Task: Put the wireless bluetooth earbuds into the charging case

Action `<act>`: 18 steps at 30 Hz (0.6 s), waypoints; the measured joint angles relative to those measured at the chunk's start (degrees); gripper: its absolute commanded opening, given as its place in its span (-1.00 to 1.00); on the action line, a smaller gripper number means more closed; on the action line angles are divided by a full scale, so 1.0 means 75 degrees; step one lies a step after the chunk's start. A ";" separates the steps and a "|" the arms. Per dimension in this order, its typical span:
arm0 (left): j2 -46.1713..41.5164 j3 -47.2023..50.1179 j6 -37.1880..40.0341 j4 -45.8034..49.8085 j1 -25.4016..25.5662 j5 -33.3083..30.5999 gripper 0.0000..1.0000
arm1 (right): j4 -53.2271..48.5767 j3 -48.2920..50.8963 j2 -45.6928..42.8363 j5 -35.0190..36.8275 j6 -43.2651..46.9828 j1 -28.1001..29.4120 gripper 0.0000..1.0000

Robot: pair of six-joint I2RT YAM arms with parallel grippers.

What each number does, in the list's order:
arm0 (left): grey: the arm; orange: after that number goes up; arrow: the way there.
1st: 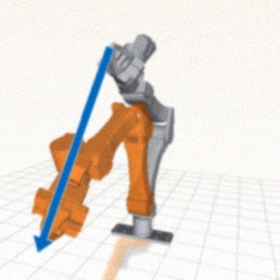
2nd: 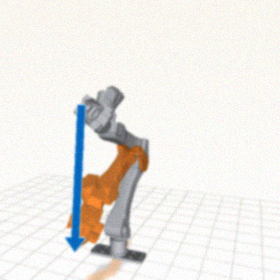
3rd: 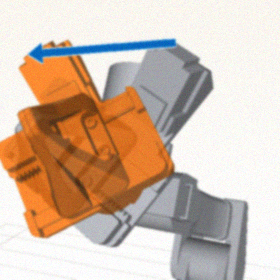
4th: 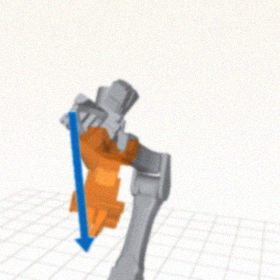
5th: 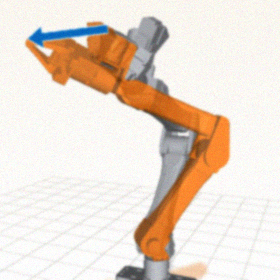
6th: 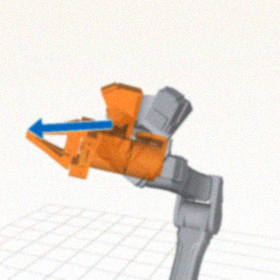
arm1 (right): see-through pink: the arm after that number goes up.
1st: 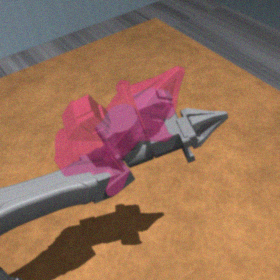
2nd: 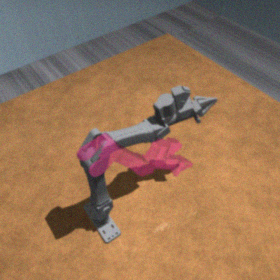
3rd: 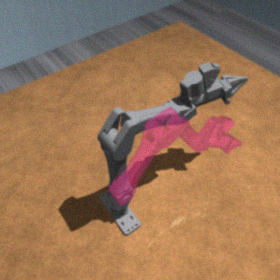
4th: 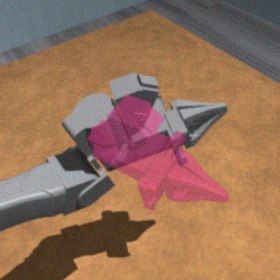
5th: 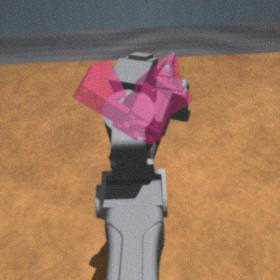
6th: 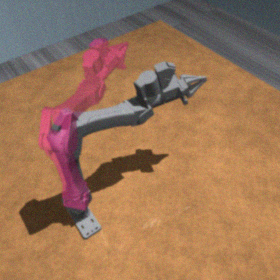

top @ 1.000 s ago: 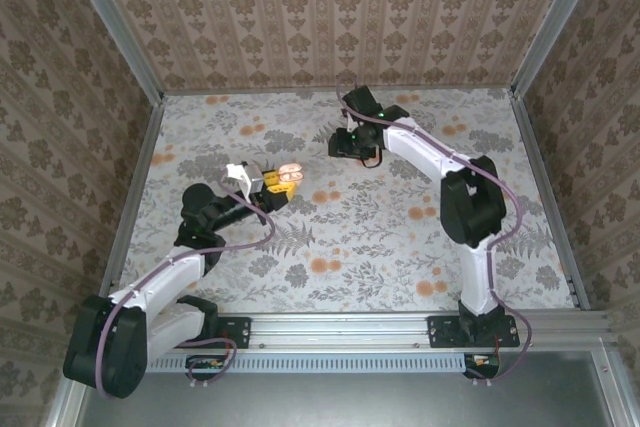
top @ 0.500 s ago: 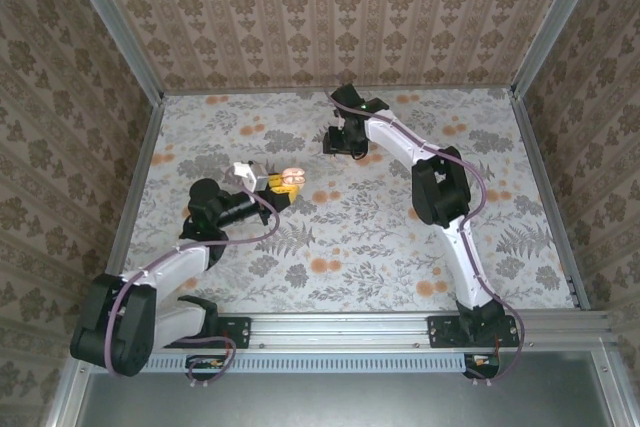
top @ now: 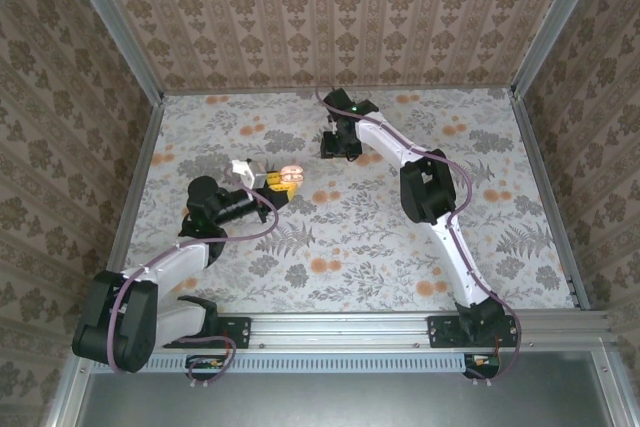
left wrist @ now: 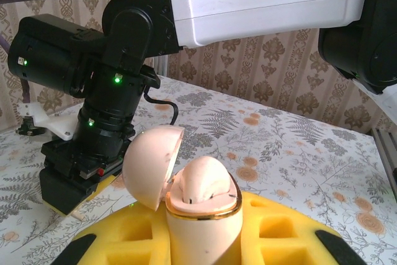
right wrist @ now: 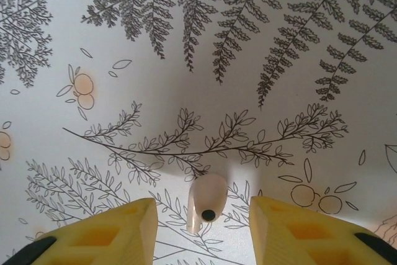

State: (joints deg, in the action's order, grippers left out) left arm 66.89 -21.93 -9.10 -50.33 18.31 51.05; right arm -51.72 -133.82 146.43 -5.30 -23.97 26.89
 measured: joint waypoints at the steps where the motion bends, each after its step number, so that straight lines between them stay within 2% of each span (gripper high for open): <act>1: 0.0000 0.0000 0.0000 -0.0006 -0.0006 0.0000 -1.00 | 0.0000 -0.0003 0.0000 0.0023 0.0012 0.0000 -0.24; 18: -0.0420 0.0003 -0.0026 0.0085 -0.0052 0.0000 -1.00 | -0.0096 -0.0052 0.0146 0.0009 0.0323 0.0087 -0.60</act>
State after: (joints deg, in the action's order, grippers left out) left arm 63.75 -21.91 -9.30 -49.69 17.91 51.05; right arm -52.45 -134.21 147.52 -5.23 -21.54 27.55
